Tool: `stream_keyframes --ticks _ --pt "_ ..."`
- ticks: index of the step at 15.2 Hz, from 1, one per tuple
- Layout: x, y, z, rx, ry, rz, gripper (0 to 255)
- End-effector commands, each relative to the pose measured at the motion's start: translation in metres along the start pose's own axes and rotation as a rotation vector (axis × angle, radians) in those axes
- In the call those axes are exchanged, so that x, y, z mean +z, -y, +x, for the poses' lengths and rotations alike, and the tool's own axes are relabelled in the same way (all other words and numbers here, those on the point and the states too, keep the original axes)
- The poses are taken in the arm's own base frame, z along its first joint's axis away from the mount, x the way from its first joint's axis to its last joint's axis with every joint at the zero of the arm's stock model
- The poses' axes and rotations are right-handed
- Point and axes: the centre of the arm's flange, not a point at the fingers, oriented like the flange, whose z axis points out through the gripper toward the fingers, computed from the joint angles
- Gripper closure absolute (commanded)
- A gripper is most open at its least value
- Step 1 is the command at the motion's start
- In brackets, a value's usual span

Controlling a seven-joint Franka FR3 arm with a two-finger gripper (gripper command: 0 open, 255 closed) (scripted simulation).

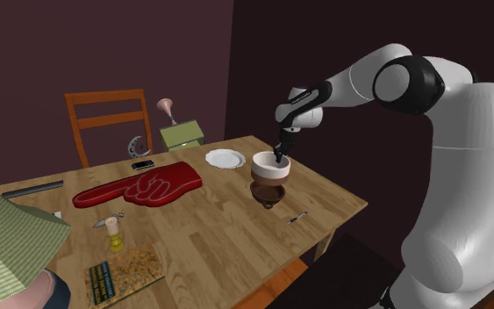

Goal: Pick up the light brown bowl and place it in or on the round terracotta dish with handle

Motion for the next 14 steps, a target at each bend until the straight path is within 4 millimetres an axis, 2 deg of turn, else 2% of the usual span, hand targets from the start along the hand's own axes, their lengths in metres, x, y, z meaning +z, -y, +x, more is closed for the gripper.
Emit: stream_keyframes --ticks 1,14 --pt "-0.003 -0.024 0.001 -0.001 -0.001 0.000 255" --pt "0.065 -0.022 -0.006 -0.001 -0.001 0.000 255"
